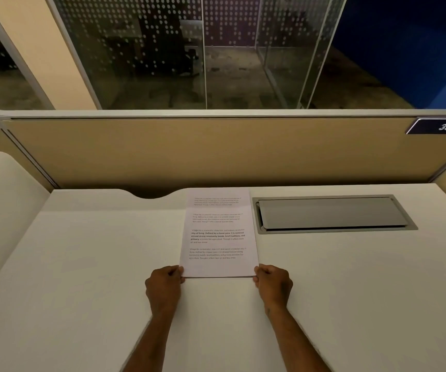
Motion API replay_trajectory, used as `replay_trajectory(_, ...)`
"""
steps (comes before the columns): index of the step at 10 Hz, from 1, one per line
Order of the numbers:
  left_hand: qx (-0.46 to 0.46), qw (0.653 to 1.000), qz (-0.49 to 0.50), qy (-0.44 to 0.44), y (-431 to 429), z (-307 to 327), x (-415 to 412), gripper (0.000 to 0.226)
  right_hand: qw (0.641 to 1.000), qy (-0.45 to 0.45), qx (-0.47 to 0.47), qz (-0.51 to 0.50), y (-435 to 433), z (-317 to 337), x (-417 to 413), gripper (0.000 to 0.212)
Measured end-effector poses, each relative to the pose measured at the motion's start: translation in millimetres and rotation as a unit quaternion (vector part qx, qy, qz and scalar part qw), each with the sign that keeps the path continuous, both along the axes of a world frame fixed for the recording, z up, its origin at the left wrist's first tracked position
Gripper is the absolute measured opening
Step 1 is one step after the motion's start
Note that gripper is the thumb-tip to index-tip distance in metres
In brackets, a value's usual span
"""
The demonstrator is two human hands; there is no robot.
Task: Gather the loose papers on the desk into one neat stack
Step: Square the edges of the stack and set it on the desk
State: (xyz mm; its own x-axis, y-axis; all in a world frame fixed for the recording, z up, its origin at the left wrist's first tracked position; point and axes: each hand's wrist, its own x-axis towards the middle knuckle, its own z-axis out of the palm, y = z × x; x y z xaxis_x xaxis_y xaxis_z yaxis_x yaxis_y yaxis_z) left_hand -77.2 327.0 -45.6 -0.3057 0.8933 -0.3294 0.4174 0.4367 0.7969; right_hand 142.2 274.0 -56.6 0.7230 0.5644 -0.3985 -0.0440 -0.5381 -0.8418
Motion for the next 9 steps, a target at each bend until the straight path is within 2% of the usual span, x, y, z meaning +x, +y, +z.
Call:
replay_trajectory(2,0.002,1.0,0.001,0.012,0.3,1.1,0.4,0.014,0.999,-0.044,-0.023,0.006,4.8,-3.2,-4.9,0.015)
replay_trajectory(5,-0.002,1.0,0.002,0.021,-1.0,0.2,0.3,0.014,0.998,-0.059,-0.034,0.011,4.0,-4.9,-3.3,0.019)
replay_trajectory(7,-0.001,1.0,0.014,0.015,-4.6,3.2,-0.5,0.005,0.998,-0.054,-0.035,0.004,4.6,-7.3,-2.8,0.019)
replay_trajectory(9,0.0,1.0,0.02,0.006,-6.2,9.4,-4.4,0.01,0.999,-0.022,-0.03,-0.012,2.3,-5.3,0.9,0.023)
